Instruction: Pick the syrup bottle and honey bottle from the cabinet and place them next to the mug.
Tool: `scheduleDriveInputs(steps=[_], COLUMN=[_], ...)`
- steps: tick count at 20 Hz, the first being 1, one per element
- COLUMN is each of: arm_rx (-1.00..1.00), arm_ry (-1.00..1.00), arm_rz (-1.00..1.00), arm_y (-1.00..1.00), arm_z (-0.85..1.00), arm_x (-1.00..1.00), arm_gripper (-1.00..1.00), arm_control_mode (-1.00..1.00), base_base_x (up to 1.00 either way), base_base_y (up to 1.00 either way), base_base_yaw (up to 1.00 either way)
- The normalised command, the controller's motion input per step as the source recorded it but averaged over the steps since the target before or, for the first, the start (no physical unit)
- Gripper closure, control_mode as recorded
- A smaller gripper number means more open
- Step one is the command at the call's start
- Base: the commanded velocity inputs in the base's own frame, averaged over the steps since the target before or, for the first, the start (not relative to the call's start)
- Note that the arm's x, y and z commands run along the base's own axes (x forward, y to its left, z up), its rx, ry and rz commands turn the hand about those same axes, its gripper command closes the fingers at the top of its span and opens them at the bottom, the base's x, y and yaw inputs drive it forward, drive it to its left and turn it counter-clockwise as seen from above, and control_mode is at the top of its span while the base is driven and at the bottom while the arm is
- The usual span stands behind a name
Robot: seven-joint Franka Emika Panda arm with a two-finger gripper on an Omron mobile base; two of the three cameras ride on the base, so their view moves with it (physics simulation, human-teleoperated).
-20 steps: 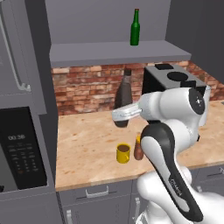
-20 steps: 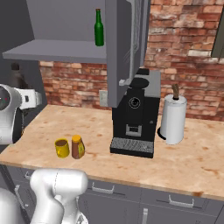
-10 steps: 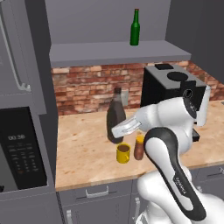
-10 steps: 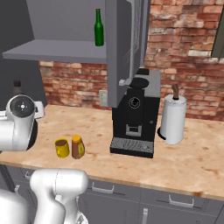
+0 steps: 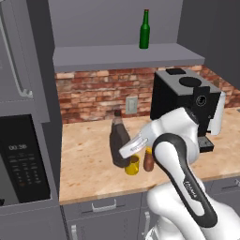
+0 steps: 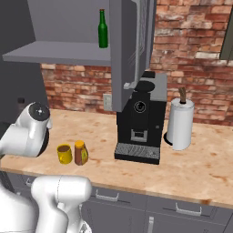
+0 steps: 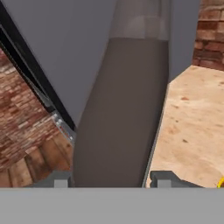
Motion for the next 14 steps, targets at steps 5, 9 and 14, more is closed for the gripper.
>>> scheduleDriveInputs(steps=[5,9,14], arm_rx=[-0.01,-0.04,-0.06], arm_ry=[0.03,0.0,0.0], arm_rz=[0.01,0.0,0.0], arm_y=[0.06,0.16,0.12], arm_z=[-0.67,-0.53,-0.44], arm_x=[0.0,0.0,0.0], arm_gripper=[1.0,1.0,1.0], arm_control_mode=[-1.0,-1.0,-1.0], base_base_x=[0.0,0.0,0.0], base_base_y=[0.0,0.0,0.0], base_base_yaw=[0.0,0.0,0.0])
